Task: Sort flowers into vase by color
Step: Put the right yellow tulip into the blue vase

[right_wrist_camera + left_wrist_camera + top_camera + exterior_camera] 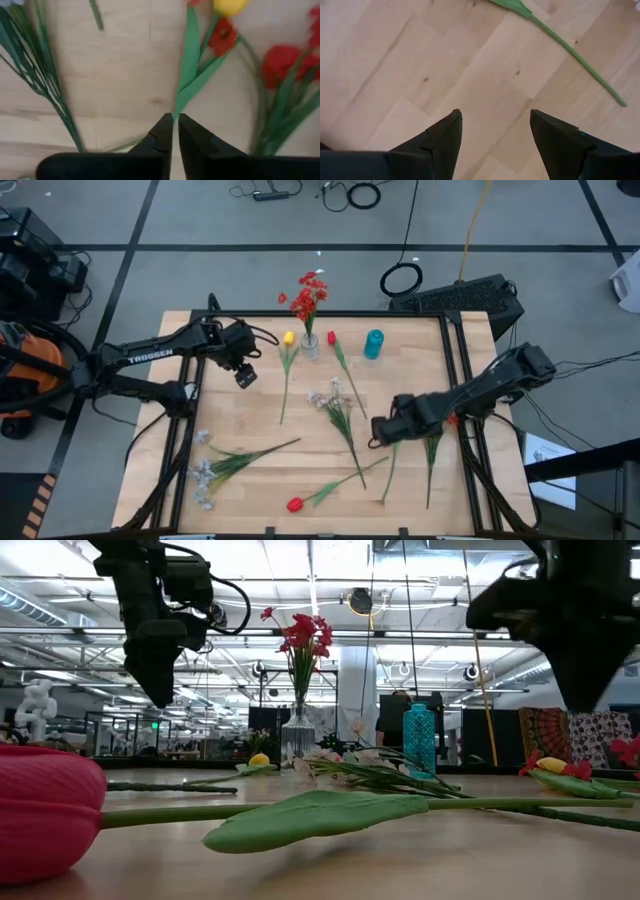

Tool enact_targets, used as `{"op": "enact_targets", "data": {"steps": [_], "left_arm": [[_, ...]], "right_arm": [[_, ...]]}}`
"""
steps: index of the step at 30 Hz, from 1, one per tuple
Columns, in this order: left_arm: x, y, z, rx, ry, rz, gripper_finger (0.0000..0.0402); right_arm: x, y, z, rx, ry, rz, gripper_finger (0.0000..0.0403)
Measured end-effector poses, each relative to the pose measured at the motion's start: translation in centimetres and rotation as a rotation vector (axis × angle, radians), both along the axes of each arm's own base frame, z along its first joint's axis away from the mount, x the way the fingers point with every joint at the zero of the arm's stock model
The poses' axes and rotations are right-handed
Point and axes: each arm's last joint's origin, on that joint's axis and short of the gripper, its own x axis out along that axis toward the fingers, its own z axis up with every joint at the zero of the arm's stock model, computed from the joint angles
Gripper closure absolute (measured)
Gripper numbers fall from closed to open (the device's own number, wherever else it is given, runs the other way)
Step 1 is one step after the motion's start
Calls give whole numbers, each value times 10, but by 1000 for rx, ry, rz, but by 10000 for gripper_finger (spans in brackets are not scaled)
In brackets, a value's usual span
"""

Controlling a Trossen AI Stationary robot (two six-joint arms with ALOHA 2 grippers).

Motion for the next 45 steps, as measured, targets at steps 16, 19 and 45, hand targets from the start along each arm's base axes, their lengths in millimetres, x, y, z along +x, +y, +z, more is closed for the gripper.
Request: {"op": "enact_targets", "data": {"steps": [16, 19, 45], "left_arm": [[0, 0, 0, -1, -4, -38, 162], [0, 0, 0, -13, -9, 0, 162], [4, 1, 2, -28, -67, 21, 162]], "right_arm": [[-18, -7, -58, 12, -29, -71, 258], [-22, -11, -70, 16, -41, -70, 253], [-6, -28, -15, -381, -573, 220, 400]]}}
